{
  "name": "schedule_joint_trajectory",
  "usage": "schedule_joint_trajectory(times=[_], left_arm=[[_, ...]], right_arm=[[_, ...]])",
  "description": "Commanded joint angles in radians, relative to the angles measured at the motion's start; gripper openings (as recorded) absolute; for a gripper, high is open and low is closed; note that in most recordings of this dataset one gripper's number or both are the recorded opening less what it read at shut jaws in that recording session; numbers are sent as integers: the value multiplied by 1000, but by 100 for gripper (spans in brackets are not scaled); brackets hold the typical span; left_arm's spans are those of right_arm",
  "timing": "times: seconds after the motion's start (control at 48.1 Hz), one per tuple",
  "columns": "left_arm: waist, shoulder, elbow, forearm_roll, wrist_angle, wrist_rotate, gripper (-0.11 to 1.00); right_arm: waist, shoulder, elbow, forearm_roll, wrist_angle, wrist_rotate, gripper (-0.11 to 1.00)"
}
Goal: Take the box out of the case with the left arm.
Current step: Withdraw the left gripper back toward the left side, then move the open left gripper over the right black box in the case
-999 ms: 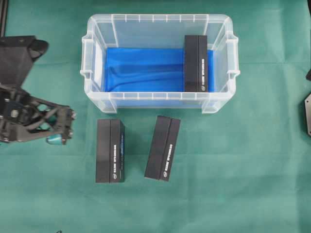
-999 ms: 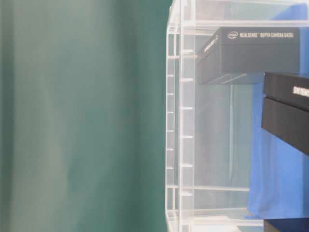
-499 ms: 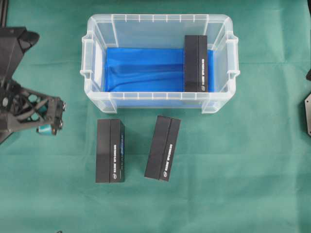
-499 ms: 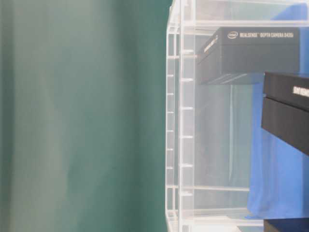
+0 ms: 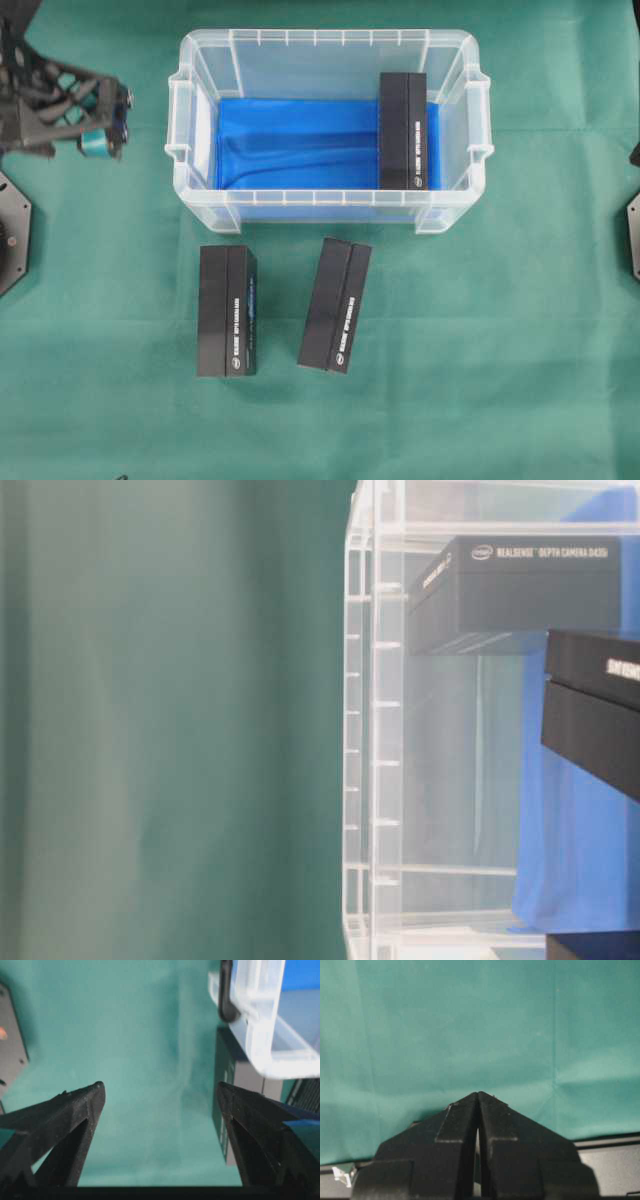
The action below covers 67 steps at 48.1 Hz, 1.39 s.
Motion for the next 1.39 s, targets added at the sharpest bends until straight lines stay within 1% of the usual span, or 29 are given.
schedule_joint_trajectory(times=[0.0, 0.166, 0.291, 0.707, 0.895, 1.02, 1.144, 1.248, 1.373], left_arm=[[44, -12, -11, 5, 2, 37, 97], [106, -8, -9, 3, 0, 81, 97], [118, 0, -9, 3, -3, 103, 97], [118, 3, -8, 3, -8, 103, 97], [112, 23, -25, -5, -21, 87, 97], [89, 63, -61, -5, -23, 64, 97], [58, 124, -124, -5, -25, 32, 97], [37, 179, -187, -5, -25, 14, 97], [12, 258, -279, -5, -25, 9, 97]], right_arm=[[0, 0, -9, -2, -5, 2, 0], [0, 2, -8, 0, -5, 2, 0], [0, 2, -9, 0, -5, -2, 0], [0, 2, -9, 0, -5, -3, 0], [0, 2, -8, 0, -5, -2, 0], [0, 2, -8, -2, -6, -3, 0], [0, 2, -9, 0, -5, -3, 0], [0, 2, -8, 0, -6, -2, 0], [0, 3, -8, -2, -5, -2, 0]])
